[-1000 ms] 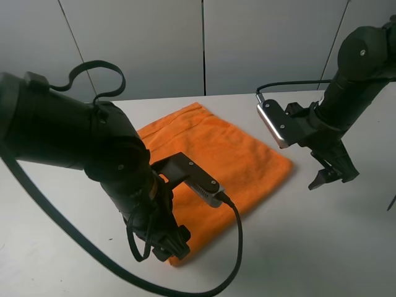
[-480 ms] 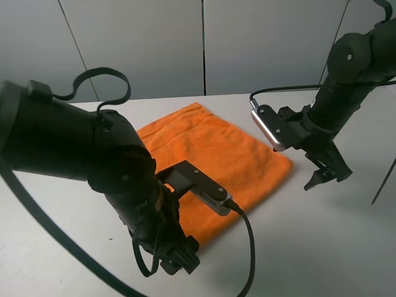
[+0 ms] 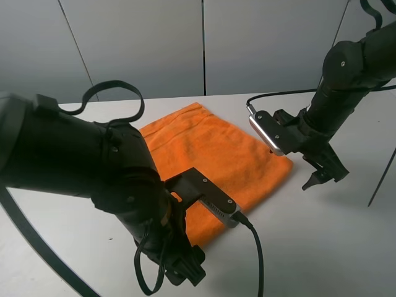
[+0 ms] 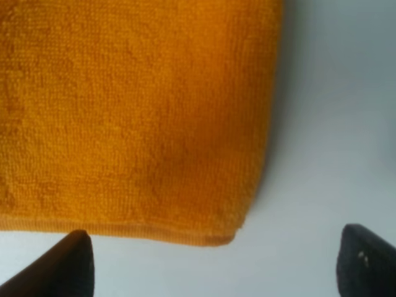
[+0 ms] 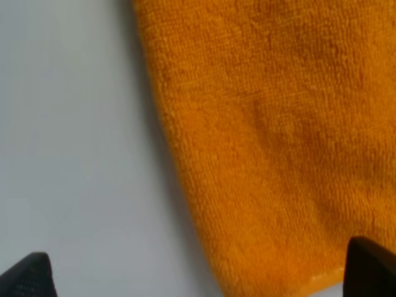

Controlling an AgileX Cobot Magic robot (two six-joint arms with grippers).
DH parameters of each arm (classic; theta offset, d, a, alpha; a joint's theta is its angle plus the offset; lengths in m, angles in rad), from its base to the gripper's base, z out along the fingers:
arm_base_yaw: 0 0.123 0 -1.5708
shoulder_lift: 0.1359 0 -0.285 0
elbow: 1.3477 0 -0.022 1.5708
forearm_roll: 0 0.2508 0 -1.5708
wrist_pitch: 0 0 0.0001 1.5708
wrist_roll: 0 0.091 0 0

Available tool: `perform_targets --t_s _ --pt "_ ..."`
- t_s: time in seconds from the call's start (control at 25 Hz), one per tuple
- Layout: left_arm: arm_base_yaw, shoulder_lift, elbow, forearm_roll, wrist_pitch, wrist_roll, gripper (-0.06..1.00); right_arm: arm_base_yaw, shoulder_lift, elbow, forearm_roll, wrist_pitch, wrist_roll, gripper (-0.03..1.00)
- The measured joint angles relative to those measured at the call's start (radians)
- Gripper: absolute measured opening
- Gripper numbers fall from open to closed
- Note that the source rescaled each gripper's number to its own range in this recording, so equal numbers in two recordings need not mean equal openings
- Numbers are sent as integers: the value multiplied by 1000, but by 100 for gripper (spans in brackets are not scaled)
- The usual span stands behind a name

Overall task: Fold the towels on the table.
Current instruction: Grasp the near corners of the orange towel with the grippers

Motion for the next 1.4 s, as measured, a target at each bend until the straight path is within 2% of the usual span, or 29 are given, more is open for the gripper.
perform_targets --t_s 0.36,0.76,1.4 --pt "0 20 0 64 -15 -80 100 0 52 -41 21 -2 -17 100" --pt "0 55 0 70 -40 -109 100 0 125 -68 17 -6 -22 100" --pt "0 104 0 70 -43 -114 100 0 165 -73 -71 -21 16 100"
